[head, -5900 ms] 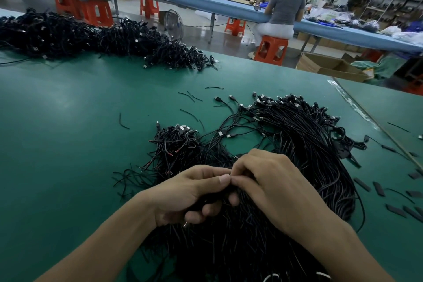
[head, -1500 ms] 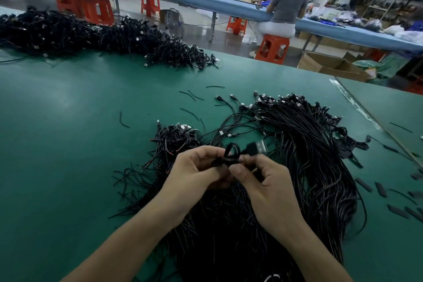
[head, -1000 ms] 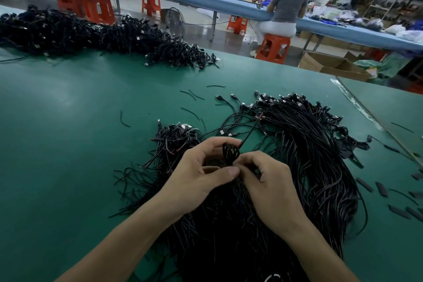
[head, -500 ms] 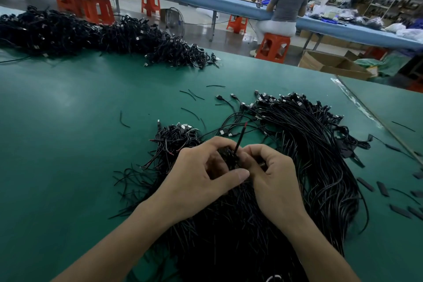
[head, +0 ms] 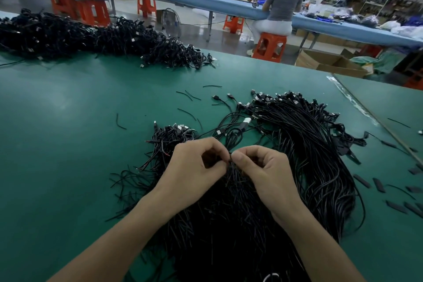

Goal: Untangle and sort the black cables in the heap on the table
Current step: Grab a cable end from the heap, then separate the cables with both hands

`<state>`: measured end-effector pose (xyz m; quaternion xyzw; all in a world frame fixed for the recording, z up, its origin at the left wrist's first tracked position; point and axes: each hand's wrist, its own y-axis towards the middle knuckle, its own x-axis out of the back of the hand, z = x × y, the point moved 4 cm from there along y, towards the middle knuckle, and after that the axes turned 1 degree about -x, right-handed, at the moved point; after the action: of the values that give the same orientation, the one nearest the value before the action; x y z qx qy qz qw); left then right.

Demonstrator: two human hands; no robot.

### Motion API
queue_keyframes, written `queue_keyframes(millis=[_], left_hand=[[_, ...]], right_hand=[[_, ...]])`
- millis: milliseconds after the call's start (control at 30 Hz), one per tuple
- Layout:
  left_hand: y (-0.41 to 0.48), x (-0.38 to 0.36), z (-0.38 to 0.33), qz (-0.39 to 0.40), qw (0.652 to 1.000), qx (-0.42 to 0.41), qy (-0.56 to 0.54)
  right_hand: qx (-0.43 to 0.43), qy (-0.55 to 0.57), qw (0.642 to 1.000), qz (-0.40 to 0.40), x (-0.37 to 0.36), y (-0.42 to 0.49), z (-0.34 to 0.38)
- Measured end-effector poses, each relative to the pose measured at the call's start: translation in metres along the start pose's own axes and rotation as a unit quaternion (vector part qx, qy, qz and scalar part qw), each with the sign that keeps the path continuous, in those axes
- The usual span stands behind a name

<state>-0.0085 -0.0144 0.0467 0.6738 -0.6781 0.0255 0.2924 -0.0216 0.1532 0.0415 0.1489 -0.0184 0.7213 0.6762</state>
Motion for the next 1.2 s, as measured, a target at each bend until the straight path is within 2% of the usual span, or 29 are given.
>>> queue_keyframes(millis=[100, 167, 233, 367, 500, 633, 700, 767, 800, 867, 900, 967, 1033, 1133, 1200], left_hand=[[0.017, 0.013, 0.009, -0.057, 0.996, 0.02, 0.065], [0.028, 0.027, 0.016, -0.096, 0.987, 0.03, 0.129], [0.034, 0.039, 0.028, -0.112, 0.972, 0.045, 0.203], [0.036, 0.042, 0.057, -0.045, 0.931, 0.138, 0.334], [0.034, 0.042, 0.067, -0.015, 0.919, 0.157, 0.362], [0.035, 0.046, 0.067, -0.03, 0.919, 0.136, 0.369], [0.035, 0.049, 0.064, -0.055, 0.925, 0.119, 0.356], [0.035, 0.05, 0.056, -0.089, 0.925, 0.095, 0.357], [0.035, 0.05, 0.051, -0.109, 0.924, 0.08, 0.357], [0.036, 0.049, 0.035, -0.145, 0.927, 0.034, 0.344], [0.035, 0.048, 0.026, -0.154, 0.931, 0.004, 0.331], [0.034, 0.042, 0.007, -0.154, 0.939, -0.066, 0.301], [0.033, 0.033, -0.007, -0.114, 0.954, -0.106, 0.255], [0.033, 0.009, -0.006, 0.01, 0.984, -0.076, 0.161], [0.031, -0.007, 0.001, 0.073, 0.992, -0.048, 0.09]], right_hand=[[-0.031, -0.156, 0.986, -0.054, 0.023, 0.012, -0.027], [-0.095, -0.29, 0.95, -0.07, 0.045, 0.019, -0.054], [-0.167, -0.397, 0.901, -0.049, 0.061, 0.02, -0.077], [-0.204, -0.475, 0.853, -0.068, 0.066, 0.024, -0.092], [-0.243, -0.524, 0.813, -0.067, 0.065, 0.033, -0.09], [-0.253, -0.498, 0.823, -0.098, 0.073, 0.04, -0.091], [-0.25, -0.446, 0.851, -0.116, 0.078, 0.043, -0.091], [-0.256, -0.313, 0.905, -0.135, 0.08, 0.045, -0.089], [-0.27, -0.198, 0.929, -0.156, 0.079, 0.046, -0.085], [-0.288, 0.037, 0.936, -0.199, 0.077, 0.049, -0.075], [-0.283, 0.082, 0.933, -0.208, 0.076, 0.051, -0.069], [-0.252, 0.03, 0.945, -0.208, 0.073, 0.052, -0.056], [-0.19, -0.058, 0.961, -0.191, 0.063, 0.047, -0.038], [-0.047, -0.144, 0.98, -0.129, 0.029, 0.033, 0.008], [0.043, -0.166, 0.985, -0.029, -0.002, 0.017, 0.042]])
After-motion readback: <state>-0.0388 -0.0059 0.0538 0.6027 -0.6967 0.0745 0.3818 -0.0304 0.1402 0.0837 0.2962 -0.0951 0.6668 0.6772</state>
